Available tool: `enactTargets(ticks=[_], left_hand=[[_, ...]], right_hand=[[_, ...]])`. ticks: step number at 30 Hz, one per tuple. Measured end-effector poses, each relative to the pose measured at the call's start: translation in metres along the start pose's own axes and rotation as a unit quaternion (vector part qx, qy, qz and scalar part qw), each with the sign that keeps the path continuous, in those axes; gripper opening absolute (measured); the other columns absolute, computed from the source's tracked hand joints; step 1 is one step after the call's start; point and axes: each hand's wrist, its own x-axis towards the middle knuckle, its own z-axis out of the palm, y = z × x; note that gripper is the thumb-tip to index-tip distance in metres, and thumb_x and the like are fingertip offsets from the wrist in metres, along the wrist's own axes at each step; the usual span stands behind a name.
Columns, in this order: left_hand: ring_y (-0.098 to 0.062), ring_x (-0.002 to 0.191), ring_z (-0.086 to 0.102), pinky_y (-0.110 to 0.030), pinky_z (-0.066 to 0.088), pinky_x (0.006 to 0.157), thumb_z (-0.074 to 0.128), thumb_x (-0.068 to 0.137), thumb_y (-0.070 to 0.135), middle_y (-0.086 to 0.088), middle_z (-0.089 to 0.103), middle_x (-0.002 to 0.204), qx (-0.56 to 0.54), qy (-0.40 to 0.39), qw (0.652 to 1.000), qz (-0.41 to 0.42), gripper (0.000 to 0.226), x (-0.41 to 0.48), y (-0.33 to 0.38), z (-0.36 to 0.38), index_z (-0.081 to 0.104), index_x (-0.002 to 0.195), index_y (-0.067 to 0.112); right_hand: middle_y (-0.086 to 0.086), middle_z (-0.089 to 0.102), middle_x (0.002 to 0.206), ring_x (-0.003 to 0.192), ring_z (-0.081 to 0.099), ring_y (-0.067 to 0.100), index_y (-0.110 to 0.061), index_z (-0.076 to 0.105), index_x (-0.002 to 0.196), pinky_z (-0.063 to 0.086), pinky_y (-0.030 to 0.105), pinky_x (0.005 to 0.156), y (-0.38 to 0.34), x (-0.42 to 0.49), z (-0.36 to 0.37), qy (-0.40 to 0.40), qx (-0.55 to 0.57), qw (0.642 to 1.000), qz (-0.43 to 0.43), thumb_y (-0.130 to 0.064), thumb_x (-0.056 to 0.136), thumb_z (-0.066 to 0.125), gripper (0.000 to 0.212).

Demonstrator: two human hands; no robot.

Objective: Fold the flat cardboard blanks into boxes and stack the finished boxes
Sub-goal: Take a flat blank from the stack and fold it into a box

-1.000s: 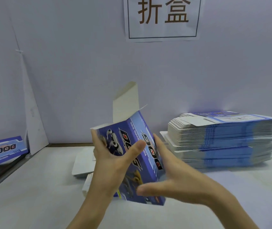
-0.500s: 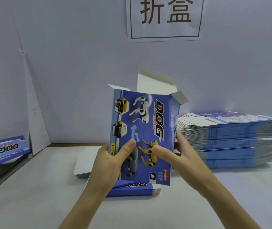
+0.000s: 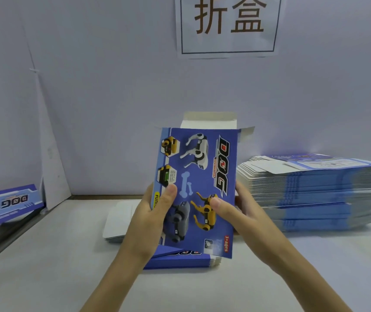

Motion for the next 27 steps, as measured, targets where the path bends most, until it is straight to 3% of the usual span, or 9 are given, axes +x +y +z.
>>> enactTargets(ticks=[3, 7, 13, 16, 20, 21, 24, 27], left_hand=[[-0.006, 0.051, 0.063, -0.013, 0.046, 0.048, 0.05, 0.08, 0.047, 0.006, 0.067, 0.058, -0.004, 0.016, 1.0, 0.023, 0.041, 0.0, -0.002, 0.0, 0.063, 0.086, 0.008], [-0.008, 0.065, 0.069, -0.015, 0.05, 0.051, 0.053, 0.073, 0.052, 0.006, 0.072, 0.073, -0.003, 0.022, 1.0, 0.02, 0.045, 0.001, -0.003, -0.001, 0.064, 0.096, 0.014], [-0.016, 0.058, 0.066, -0.021, 0.051, 0.051, 0.054, 0.074, 0.056, -0.005, 0.07, 0.065, 0.004, 0.03, 0.998, 0.051, 0.047, 0.0, -0.007, -0.001, 0.067, 0.081, 0.011], [-0.015, 0.08, 0.072, -0.024, 0.057, 0.061, 0.057, 0.068, 0.059, 0.003, 0.075, 0.087, -0.006, 0.01, 0.999, 0.042, 0.051, 0.001, -0.008, -0.001, 0.064, 0.101, 0.022], [-0.01, 0.097, 0.069, -0.028, 0.058, 0.077, 0.055, 0.072, 0.058, 0.008, 0.072, 0.106, 0.023, -0.043, 0.999, 0.02, 0.067, 0.002, -0.011, 0.001, 0.05, 0.132, 0.028], [-0.01, 0.095, 0.069, -0.027, 0.058, 0.075, 0.055, 0.072, 0.058, 0.007, 0.071, 0.106, 0.031, -0.046, 0.998, 0.012, 0.07, 0.002, -0.013, 0.002, 0.049, 0.133, 0.026], [-0.01, 0.065, 0.067, -0.018, 0.051, 0.055, 0.054, 0.074, 0.056, 0.004, 0.071, 0.074, 0.032, -0.006, 0.999, 0.036, 0.055, 0.002, -0.01, 0.0, 0.063, 0.104, 0.01], [-0.01, 0.055, 0.065, -0.017, 0.049, 0.048, 0.054, 0.079, 0.048, -0.001, 0.069, 0.063, 0.015, 0.03, 0.997, 0.063, 0.044, 0.004, -0.004, -0.005, 0.068, 0.085, 0.006]], right_hand=[[-0.02, 0.071, 0.109, 0.098, 0.071, 0.009, -0.042, 0.049, 0.118, 0.057, 0.02, 0.067, 0.0, 0.0, 0.0, 0.013, -0.002, 1.0, -0.004, -0.053, 0.07, 0.073, 0.054], [-0.019, 0.071, 0.108, 0.097, 0.071, 0.01, -0.043, 0.049, 0.119, 0.057, 0.021, 0.066, 0.001, 0.0, -0.001, 0.007, 0.0, 1.0, 0.01, -0.051, 0.07, 0.07, 0.054], [-0.021, 0.071, 0.106, 0.096, 0.072, 0.01, -0.044, 0.048, 0.116, 0.057, 0.02, 0.064, 0.001, -0.001, -0.001, 0.028, -0.005, 1.0, -0.001, -0.053, 0.075, 0.071, 0.048], [-0.022, 0.071, 0.106, 0.095, 0.072, 0.008, -0.045, 0.05, 0.117, 0.057, 0.019, 0.065, 0.001, -0.001, 0.0, 0.041, -0.031, 0.998, -0.033, -0.053, 0.079, 0.067, 0.043], [-0.02, 0.071, 0.101, 0.091, 0.07, 0.003, -0.034, 0.058, 0.11, 0.054, 0.015, 0.063, 0.006, -0.003, 0.007, 0.062, -0.091, 0.992, -0.063, -0.051, 0.091, 0.052, 0.027], [-0.02, 0.071, 0.1, 0.09, 0.07, 0.003, -0.033, 0.059, 0.109, 0.054, 0.016, 0.062, 0.007, -0.003, 0.008, 0.078, -0.095, 0.99, -0.069, -0.05, 0.089, 0.051, 0.027], [-0.019, 0.07, 0.112, 0.097, 0.07, 0.009, -0.039, 0.051, 0.13, 0.059, 0.026, 0.071, 0.006, -0.001, 0.004, 0.082, -0.072, 0.992, -0.06, -0.057, 0.084, 0.064, 0.051], [-0.024, 0.062, 0.119, 0.105, 0.068, 0.006, -0.054, 0.031, 0.137, 0.06, 0.028, 0.073, 0.002, 0.0, -0.003, 0.013, -0.032, 0.999, 0.012, -0.055, 0.068, 0.072, 0.08]])
